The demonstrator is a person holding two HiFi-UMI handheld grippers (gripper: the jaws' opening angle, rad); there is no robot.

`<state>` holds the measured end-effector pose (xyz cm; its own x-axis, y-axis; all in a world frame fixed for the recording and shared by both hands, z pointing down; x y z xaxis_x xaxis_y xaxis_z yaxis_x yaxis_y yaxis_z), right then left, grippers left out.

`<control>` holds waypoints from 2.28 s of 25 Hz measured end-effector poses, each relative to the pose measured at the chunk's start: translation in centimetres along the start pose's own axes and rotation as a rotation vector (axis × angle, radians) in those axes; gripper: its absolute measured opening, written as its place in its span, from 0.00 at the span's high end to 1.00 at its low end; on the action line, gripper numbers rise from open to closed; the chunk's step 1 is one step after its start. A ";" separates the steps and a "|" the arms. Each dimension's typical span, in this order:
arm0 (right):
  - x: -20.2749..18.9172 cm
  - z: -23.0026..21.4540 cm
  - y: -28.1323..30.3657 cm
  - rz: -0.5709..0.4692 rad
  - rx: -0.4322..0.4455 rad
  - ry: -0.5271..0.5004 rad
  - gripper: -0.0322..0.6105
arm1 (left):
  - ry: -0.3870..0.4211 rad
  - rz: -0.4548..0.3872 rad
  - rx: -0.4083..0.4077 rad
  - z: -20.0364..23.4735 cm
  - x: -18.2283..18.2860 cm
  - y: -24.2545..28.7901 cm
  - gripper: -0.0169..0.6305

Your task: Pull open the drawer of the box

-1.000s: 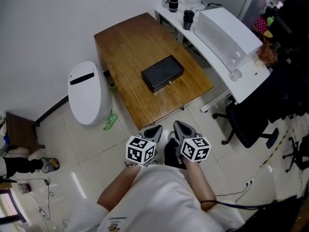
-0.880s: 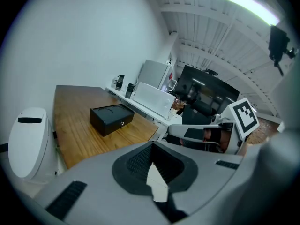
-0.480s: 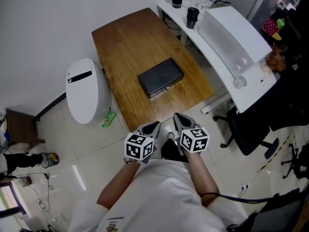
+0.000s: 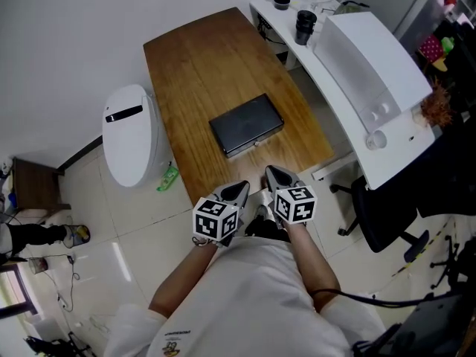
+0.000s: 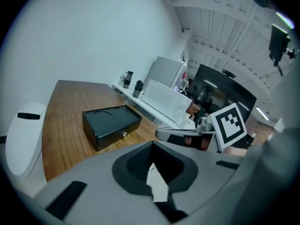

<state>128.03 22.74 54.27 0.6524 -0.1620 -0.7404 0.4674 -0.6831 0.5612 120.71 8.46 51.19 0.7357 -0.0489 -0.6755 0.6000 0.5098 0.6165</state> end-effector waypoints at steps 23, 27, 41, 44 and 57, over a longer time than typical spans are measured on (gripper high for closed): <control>0.6 -5.2 7.6 0.128 -0.004 -0.056 0.84 | -0.120 0.000 0.093 0.9 1.3 3.4 0.97; 0.5 -5.3 8.7 0.145 -0.015 -0.052 0.81 | -0.124 0.001 0.098 1.4 1.4 3.4 0.97; -0.2 -6.0 12.5 0.200 -0.079 -0.100 0.81 | -0.108 0.025 0.094 3.8 1.5 4.9 0.97; -0.5 -6.0 13.2 0.215 -0.095 -0.114 0.81 | -0.107 0.031 0.092 4.4 1.7 5.0 0.97; -0.2 -5.7 15.1 0.246 -0.128 -0.141 0.81 | -0.119 0.049 0.073 5.5 1.9 4.8 0.97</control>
<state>138.34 16.49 64.99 0.6700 -0.4144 -0.6159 0.3835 -0.5172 0.7651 126.68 6.05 55.10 0.7940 -0.1291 -0.5940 0.5807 0.4501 0.6784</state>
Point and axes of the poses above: the fingertips, and each gripper's own axes: y forward along the fingers, z to its left, x out of its top, the point moved 8 cm from there along -y, backward along the fingers, and after that the axes turned 7 degrees about z, right-handed, at the moved point
